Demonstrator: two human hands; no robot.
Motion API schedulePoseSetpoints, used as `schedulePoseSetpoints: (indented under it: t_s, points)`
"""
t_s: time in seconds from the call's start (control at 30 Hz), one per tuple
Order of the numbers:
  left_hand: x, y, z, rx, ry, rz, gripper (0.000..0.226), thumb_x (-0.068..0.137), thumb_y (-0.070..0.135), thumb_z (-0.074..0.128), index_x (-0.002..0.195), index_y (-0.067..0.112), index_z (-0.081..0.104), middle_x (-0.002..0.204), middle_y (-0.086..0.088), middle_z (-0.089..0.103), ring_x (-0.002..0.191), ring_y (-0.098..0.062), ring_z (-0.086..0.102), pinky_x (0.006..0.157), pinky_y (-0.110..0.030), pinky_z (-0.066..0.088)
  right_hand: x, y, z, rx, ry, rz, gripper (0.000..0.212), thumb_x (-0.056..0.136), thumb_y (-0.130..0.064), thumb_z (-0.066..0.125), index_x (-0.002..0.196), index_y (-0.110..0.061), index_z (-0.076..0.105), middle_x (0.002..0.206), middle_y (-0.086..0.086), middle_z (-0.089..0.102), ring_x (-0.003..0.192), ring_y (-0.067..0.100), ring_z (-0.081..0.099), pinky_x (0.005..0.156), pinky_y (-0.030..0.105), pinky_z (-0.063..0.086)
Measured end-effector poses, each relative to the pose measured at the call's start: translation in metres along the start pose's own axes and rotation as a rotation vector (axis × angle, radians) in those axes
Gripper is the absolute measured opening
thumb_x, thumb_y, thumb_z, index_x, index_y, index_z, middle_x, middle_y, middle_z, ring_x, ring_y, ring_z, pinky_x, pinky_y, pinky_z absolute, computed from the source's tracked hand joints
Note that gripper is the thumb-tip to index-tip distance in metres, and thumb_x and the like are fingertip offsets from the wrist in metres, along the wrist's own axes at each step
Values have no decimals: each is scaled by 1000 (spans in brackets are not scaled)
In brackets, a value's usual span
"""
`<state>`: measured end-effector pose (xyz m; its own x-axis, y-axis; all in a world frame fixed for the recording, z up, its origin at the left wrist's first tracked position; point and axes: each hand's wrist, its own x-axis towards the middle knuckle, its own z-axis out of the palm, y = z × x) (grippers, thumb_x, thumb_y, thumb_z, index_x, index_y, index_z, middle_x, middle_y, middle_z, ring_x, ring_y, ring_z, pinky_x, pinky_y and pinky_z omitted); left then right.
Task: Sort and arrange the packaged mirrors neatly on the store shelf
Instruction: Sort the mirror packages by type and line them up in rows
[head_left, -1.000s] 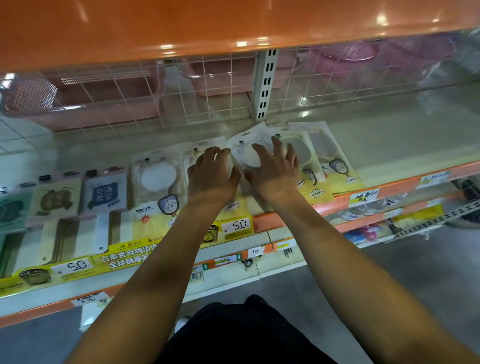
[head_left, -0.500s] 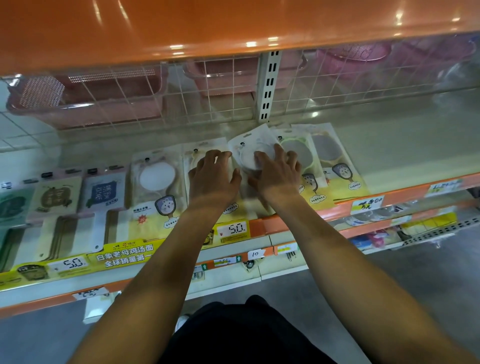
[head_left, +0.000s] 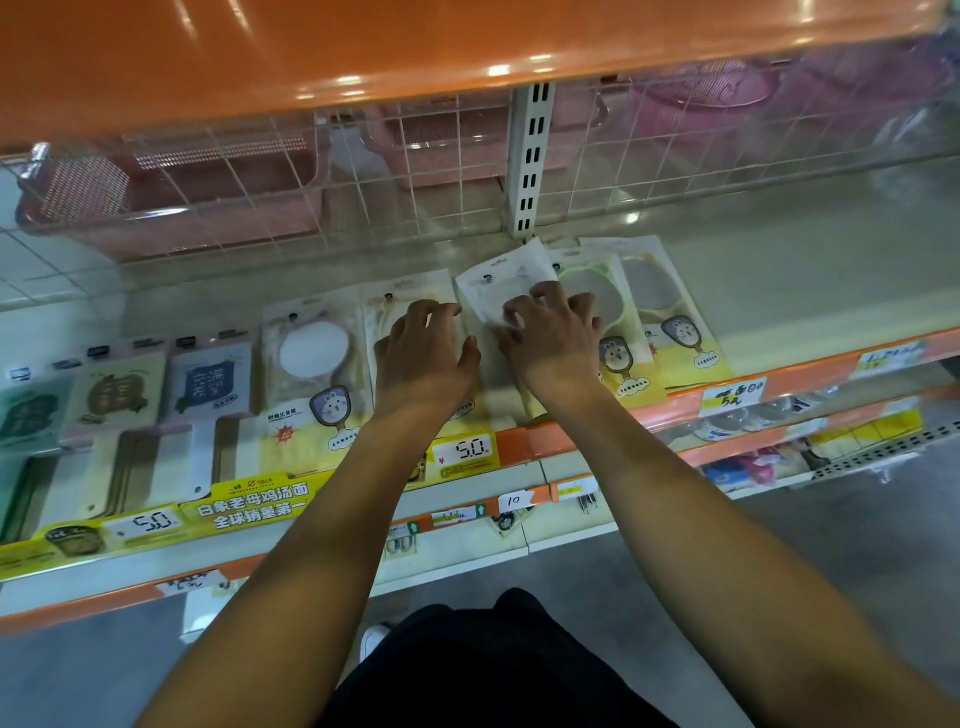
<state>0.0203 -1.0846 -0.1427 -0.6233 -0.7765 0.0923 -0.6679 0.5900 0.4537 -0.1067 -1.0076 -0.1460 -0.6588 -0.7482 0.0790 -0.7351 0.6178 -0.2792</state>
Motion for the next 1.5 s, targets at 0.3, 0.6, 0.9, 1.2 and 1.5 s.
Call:
schedulePoseSetpoints:
  t_s: [0.3, 0.6, 0.9, 1.2, 1.5]
  points:
    - [-8, -10, -11, -13, 27, 15, 42, 91, 35, 52, 130, 20, 50, 137, -2, 47, 124, -25, 47, 97, -44, 40, -11, -11, -5, 44, 86, 35, 27, 90, -33, 57, 116, -31, 64, 134, -4, 45, 115, 34, 38, 84, 38, 33]
    - [-22, -59, -42, 14, 85, -41, 43, 91, 36, 54, 131, 21, 50, 135, -5, 47, 120, -29, 51, 93, -43, 41, -17, -79, 1, 73, 99, -45, 28, 88, -36, 58, 115, -34, 64, 133, -6, 47, 118, 35, 39, 89, 42, 37]
    - [-41, -125, -74, -9, 148, -122, 39, 89, 31, 56, 125, 18, 54, 133, -6, 50, 117, -31, 52, 93, -44, 44, -27, -153, 18, 101, 26, -39, 27, 88, -40, 55, 113, -35, 64, 133, -6, 45, 115, 34, 39, 88, 41, 34]
    - [-52, -163, -92, 31, 143, -132, 40, 89, 32, 54, 127, 17, 52, 134, -7, 49, 119, -31, 52, 94, -45, 44, -36, -195, 43, 76, -25, -13, 29, 88, -41, 56, 115, -34, 64, 137, -3, 42, 117, 34, 37, 87, 42, 30]
    - [-57, -184, -98, -13, 92, -143, 41, 90, 35, 53, 128, 20, 51, 137, -5, 44, 122, -29, 49, 97, -46, 41, -48, -207, 60, -19, -80, 24, 33, 90, -53, 52, 116, -35, 62, 144, -2, 36, 123, 34, 33, 93, 43, 28]
